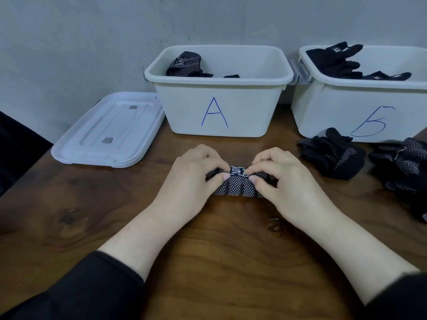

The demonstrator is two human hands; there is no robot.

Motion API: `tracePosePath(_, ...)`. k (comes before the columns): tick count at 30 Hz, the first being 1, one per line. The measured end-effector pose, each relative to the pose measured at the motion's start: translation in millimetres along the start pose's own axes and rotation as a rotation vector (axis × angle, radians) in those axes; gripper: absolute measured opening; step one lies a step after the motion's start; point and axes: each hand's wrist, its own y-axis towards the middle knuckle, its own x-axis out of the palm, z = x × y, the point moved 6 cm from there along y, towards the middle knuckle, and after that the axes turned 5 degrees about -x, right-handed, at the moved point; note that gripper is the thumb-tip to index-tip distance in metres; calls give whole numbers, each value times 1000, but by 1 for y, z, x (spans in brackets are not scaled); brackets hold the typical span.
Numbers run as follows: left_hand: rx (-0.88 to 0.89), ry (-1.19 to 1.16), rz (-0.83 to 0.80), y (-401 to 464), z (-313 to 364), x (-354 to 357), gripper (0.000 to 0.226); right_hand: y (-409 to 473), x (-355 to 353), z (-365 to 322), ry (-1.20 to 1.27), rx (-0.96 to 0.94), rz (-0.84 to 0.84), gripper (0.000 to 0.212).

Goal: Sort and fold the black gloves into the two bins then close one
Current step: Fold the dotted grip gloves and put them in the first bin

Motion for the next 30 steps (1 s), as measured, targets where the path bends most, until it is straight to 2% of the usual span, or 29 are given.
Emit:
tracePosePath(2, 41, 109, -65, 0, -1, 3, 22, 1, -1, -1, -34, -31, -41, 20)
tracePosePath(7, 12, 144, -287, -3, -15, 6, 64, -5, 3, -8, -98, -68, -262, 60)
tracePosePath(9, 0, 182, -319, -2, -18, 7, 64, -4, 5, -9, -141, -81, -238, 56)
tracePosePath(13, 31, 164, -213, 0, -15, 4, 52, -2, 12, -14, -168, -147, -111, 39)
tracePosePath(16, -2, 159, -95, 1, -12, -5, 57, 0, 13, -21, -226, -144, -24, 30)
tracePosePath(18, 10, 145, 58, 0, -3, -20, 61, 2, 9, -22, -244, -111, 24, 25)
tracePosePath(19, 39, 103, 176, -4, 4, -30, 56, 3, 4, -21, -252, -91, 60, 26)
tracePosePath(21, 17, -92, 390, -17, 15, -46, 30, 2, -7, -22, -269, -66, 155, 31)
tracePosePath(22, -61, -225, 428, -22, 15, -46, 22, 0, -13, -25, -273, -58, 206, 33)
tracePosePath(23, -179, -365, 418, -26, 13, -40, 24, -1, -16, -27, -270, -49, 245, 35)
tracePosePath(26, -480, -796, 253, -33, 11, -6, 51, -6, -13, -40, -230, -50, 282, 39)
tracePosePath(28, -563, -1099, 115, -36, 23, 11, 41, -9, -3, -51, -223, -89, 259, 42)
tracePosePath(30, -606, -1292, 68, -36, 30, 13, 31, -10, 9, -66, -254, -161, 224, 42)
